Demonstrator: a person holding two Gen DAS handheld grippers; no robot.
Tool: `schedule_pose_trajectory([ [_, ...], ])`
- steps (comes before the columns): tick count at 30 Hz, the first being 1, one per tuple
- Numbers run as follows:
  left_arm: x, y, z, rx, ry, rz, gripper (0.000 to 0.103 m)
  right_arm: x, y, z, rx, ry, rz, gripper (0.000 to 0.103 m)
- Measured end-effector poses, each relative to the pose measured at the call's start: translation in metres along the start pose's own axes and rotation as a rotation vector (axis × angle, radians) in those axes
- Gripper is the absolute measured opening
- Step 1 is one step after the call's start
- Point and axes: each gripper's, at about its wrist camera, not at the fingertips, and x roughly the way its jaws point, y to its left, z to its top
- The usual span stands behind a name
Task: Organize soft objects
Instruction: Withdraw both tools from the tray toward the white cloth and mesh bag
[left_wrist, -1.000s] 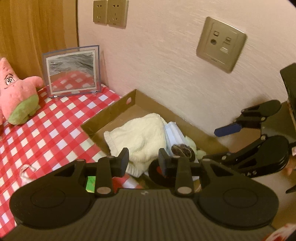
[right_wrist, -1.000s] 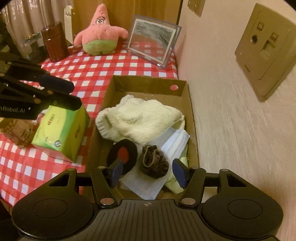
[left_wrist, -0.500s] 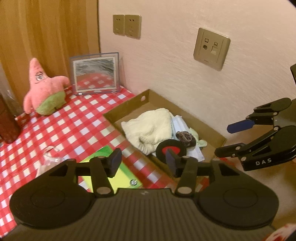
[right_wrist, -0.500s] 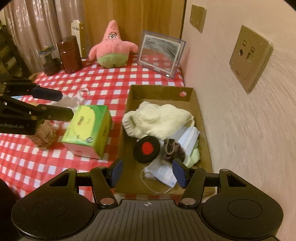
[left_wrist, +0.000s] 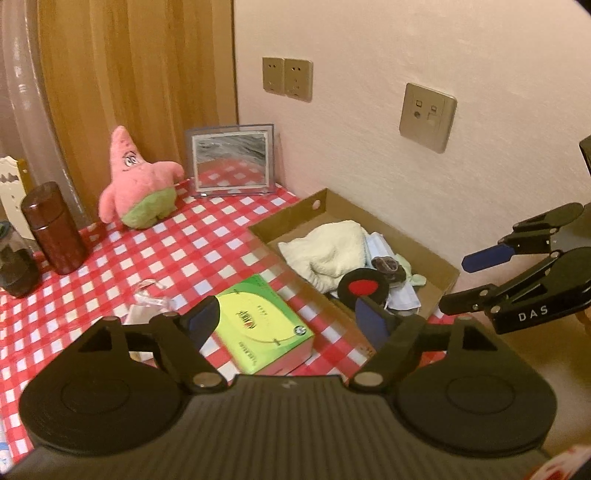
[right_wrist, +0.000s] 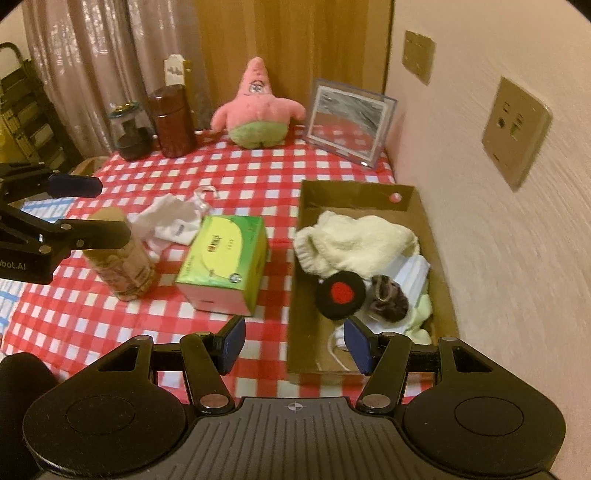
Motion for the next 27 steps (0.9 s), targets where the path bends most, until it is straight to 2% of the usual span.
schedule_pose_trajectory([
  [13, -0.047, 0.035, -0.015, -0.046, -0.047, 0.061, 0.084, -0.005, 0.043, 0.010, -0.079, -0.036, -0.003, 0.059],
  [27, -0.071, 0.081, -0.027, -0.078, -0.061, 0.124, 0.084, 0.002, 0.070, 0.021, -0.137, -0.060, -0.003, 0.059],
])
